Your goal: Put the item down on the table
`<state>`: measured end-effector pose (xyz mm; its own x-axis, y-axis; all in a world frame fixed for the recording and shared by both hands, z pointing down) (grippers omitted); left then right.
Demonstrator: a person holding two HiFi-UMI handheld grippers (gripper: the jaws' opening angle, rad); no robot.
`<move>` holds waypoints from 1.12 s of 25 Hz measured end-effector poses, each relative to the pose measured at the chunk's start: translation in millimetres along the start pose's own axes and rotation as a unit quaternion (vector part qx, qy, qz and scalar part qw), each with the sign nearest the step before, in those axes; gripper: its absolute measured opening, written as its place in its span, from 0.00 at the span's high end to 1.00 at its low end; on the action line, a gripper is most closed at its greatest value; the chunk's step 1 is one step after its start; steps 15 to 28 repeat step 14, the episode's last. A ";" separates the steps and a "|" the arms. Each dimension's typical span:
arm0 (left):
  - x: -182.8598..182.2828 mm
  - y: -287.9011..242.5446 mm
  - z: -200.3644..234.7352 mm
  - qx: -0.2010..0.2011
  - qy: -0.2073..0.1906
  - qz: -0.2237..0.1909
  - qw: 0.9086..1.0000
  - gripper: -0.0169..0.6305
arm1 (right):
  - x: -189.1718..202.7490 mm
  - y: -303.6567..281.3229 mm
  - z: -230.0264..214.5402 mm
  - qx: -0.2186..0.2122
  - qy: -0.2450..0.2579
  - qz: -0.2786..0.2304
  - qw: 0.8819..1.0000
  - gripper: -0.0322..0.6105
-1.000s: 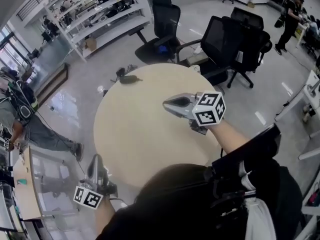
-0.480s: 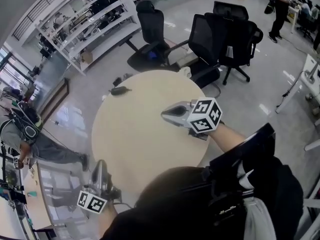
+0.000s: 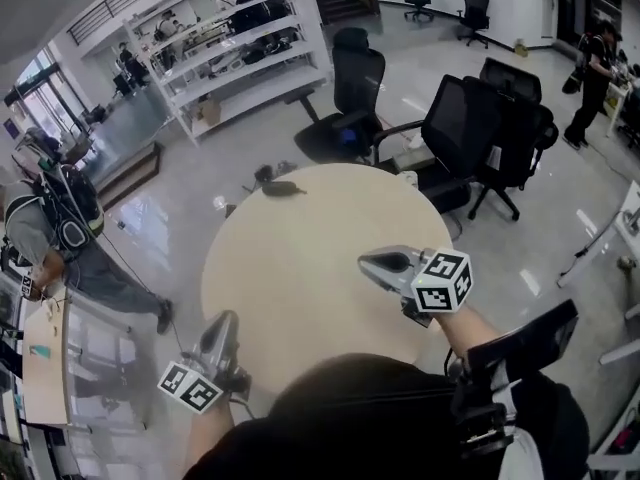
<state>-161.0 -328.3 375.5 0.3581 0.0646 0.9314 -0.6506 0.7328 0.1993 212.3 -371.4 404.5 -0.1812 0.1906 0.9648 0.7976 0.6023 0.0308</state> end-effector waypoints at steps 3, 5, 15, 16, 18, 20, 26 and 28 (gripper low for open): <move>-0.8 1.7 15.1 -0.001 0.009 -0.002 1.000 0.98 | -3.9 -17.1 6.5 -0.006 0.008 0.002 1.000 0.93; 2.0 -1.1 19.6 0.001 0.016 -0.005 1.000 0.97 | -7.2 -21.4 5.1 -0.006 0.011 0.006 1.000 0.93; 7.8 -14.1 21.9 0.004 0.028 -0.004 1.000 0.97 | -11.7 -13.3 -10.0 0.003 0.007 0.011 1.000 0.93; 7.8 -14.1 21.9 0.004 0.028 -0.004 1.000 0.97 | -11.7 -13.3 -10.0 0.003 0.007 0.011 1.000 0.93; 7.8 -14.1 21.9 0.004 0.028 -0.004 1.000 0.97 | -11.7 -13.3 -10.0 0.003 0.007 0.011 1.000 0.93; 7.8 -14.1 21.9 0.004 0.028 -0.004 1.000 0.97 | -11.7 -13.3 -10.0 0.003 0.007 0.011 1.000 0.93; 7.8 -14.1 21.9 0.004 0.028 -0.004 1.000 0.97 | -11.7 -13.3 -10.0 0.003 0.007 0.011 1.000 0.93; 7.8 -14.1 21.9 0.004 0.028 -0.004 1.000 0.97 | -11.7 -13.3 -10.0 0.003 0.007 0.011 1.000 0.93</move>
Point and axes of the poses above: the fingertips, and each gripper's own axes: y backward along the fingers, z to its left, x out of its underside, the point moved 8 cm from there along y, backward along the fingers, and after that the axes turned 8 degrees about -z, right-handed, at the moved point
